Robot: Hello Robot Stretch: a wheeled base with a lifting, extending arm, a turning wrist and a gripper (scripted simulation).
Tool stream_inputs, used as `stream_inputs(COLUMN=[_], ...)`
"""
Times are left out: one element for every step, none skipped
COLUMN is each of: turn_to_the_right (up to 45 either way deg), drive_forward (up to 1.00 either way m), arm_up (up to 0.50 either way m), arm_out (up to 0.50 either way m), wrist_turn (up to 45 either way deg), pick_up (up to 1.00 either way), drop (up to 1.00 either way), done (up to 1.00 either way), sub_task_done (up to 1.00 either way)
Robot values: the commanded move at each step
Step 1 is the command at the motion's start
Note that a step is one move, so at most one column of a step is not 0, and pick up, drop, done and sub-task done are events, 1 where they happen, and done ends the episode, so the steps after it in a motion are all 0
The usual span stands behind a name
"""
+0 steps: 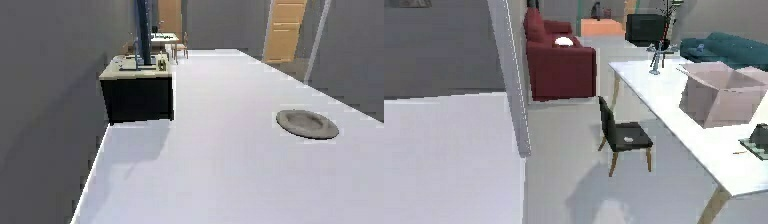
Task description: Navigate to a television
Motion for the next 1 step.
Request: stream_inputs(turn_to_the_right=[0.0], drive_forward=[1.0], arm_up=[0.0], arm_out=[0.0], wrist_turn=[0.0], pick_up=[0.0], drop=[0.0], done=[0.0], sub_task_done=[0.0])
